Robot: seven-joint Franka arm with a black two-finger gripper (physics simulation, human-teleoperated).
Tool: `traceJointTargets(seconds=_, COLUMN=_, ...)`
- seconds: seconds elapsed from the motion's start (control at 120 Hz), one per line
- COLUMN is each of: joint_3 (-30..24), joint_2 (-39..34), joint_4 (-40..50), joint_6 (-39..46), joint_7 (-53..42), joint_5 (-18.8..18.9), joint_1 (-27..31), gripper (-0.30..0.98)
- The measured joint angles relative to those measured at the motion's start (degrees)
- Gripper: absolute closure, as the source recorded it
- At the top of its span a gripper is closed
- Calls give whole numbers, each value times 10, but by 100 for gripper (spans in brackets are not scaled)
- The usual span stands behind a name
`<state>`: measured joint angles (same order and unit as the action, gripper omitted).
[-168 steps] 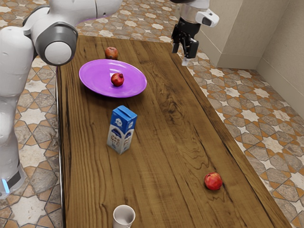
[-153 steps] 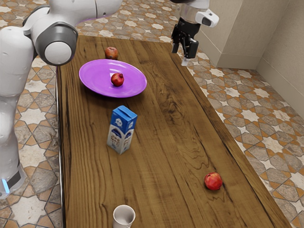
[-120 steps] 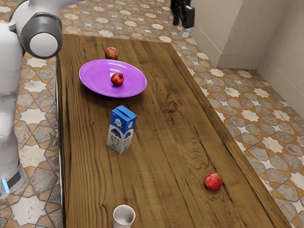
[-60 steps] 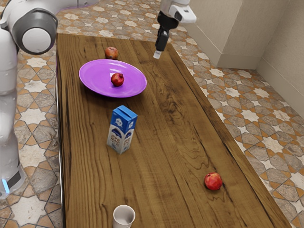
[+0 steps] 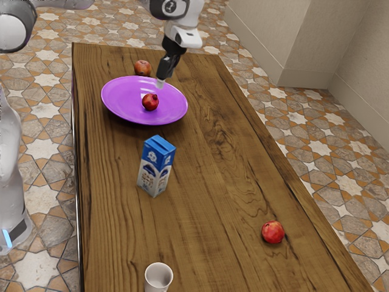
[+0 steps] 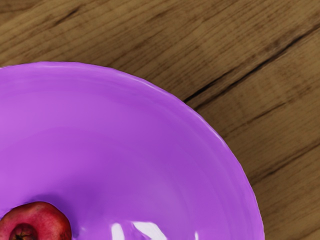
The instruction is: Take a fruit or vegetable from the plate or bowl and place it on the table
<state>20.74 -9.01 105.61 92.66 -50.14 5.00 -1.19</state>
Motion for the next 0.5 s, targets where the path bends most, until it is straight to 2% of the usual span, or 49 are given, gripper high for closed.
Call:
traceJointTargets(seconds=0.333, joint_3=23, joint_2=68, joint_4=-22, joint_6=93, joint_7=-101, joint_5=4, joint_1=41, gripper=0)
traceJointTargets(seconds=0.5, joint_3=23, joint_2=32, joint_4=4, joint_6=112, joint_7=-136, joint_5=10, joint_1=63, gripper=0)
